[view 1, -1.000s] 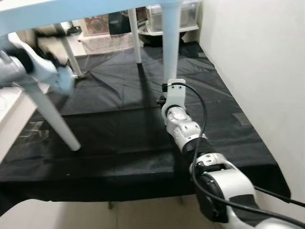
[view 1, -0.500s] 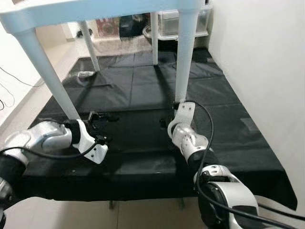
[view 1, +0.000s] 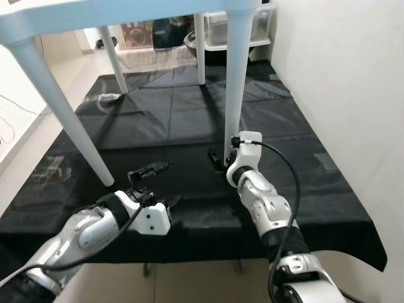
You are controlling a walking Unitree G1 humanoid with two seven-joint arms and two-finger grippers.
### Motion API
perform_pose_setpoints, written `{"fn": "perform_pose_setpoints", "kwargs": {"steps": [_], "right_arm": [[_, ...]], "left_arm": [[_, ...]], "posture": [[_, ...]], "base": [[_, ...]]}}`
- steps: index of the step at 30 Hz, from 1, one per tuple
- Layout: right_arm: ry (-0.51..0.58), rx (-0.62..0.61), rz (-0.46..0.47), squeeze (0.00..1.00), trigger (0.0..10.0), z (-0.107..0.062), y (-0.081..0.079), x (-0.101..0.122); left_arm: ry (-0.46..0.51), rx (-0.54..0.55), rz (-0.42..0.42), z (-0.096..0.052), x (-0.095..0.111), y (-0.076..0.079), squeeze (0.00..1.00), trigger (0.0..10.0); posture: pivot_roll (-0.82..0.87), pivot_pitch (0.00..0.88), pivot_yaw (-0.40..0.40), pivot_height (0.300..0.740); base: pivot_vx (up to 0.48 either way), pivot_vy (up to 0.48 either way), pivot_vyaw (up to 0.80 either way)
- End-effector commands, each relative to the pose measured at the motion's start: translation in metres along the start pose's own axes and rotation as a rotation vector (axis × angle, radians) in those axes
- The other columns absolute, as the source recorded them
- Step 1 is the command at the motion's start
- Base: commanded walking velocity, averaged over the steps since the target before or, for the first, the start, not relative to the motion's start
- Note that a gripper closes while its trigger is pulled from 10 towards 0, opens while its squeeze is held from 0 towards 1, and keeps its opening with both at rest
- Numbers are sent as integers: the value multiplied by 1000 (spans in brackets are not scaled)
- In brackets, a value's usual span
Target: Building children table
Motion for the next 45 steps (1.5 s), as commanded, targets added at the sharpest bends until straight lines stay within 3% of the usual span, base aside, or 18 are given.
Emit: {"fn": "perform_pose_setpoints", "kwargs": {"steps": [1,2,3,4,5,6,7,8,9,10,12,13,14,15,17,20,28,45], "right_arm": [[25,69,-59,0,10000,-13,-6,-5],[25,69,-59,0,10000,-13,-6,-5],[41,124,-89,0,10000,-28,-9,-13],[41,124,-89,0,10000,-28,-9,-13],[50,158,-100,0,10000,-37,-12,-18],[54,191,-112,0,10000,-49,-16,-25],[54,191,-112,0,10000,-49,-16,-25],[52,219,-135,0,10000,-59,-20,-33],[52,219,-135,0,10000,-59,-20,-33],[49,233,-149,0,10000,-65,-23,-38],[49,233,-149,0,10000,-65,-23,-38],[47,246,-154,0,10000,-69,-25,-42],[47,246,-154,0,10000,-69,-25,-42],[49,255,-158,0,10000,-72,-26,-43],[47,261,-154,0,10000,-73,-27,-44],[39,283,-171,0,10000,-76,-27,-46],[30,327,-206,0,10000,-84,-29,-48],[-20,264,-232,0,10000,-76,-19,-58]], "left_arm": [[-49,77,-136,-7,0,11,0,10000],[-49,77,-136,-7,0,11,0,10000],[-81,150,-267,-14,3,23,0,10000],[-81,150,-267,-14,3,23,0,10000],[-104,196,-345,-18,5,30,0,10000],[-147,264,-486,-25,6,39,0,10000],[-147,264,-486,-25,6,39,0,10000],[-191,331,-642,-30,7,51,0,10000],[-191,331,-642,-30,7,51,0,10000],[-223,372,-742,-34,7,59,0,10000],[-223,372,-742,-34,7,59,0,10000],[-253,402,-832,-37,9,70,0,10000],[-253,402,-832,-37,9,70,0,10000],[-282,422,-900,-38,11,80,0,10000],[-308,437,-949,-39,12,87,0,10000],[-341,443,-982,-39,11,96,0,10000],[-388,446,-1014,-42,12,99,0,10000],[-398,397,-1016,-29,7,105,0,10000]], "posture": [[102,56,11,740],[102,56,11,740],[97,47,7,740],[97,47,7,740],[97,47,7,740],[88,31,8,740],[88,31,8,740],[87,22,5,740],[87,22,5,740],[87,22,5,740],[87,22,5,740],[82,14,5,740],[82,14,5,740],[71,4,5,740],[60,0,6,740],[47,0,3,740],[34,0,0,740],[21,0,-5,740]], "base": [[0,0,0],[0,0,0],[0,0,0],[0,0,0],[0,0,0],[0,0,0],[0,0,0],[0,0,0],[0,0,0],[0,0,0],[0,0,0],[0,0,0],[0,0,0],[0,0,0],[0,0,0],[0,0,0],[0,0,-258],[-103,0,0]]}}
Point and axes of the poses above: a point about 5 cm out from each wrist's last joint towards the gripper, its own z axis pointing out of the wrist towards the gripper, its own x axis along the axis of the wrist's last joint, y = z × x, the point moved 2 cm from there along z, pointing out of the wrist towards the gripper, and after that the axes turned 6 degrees about -z, right-handed, at the moved point
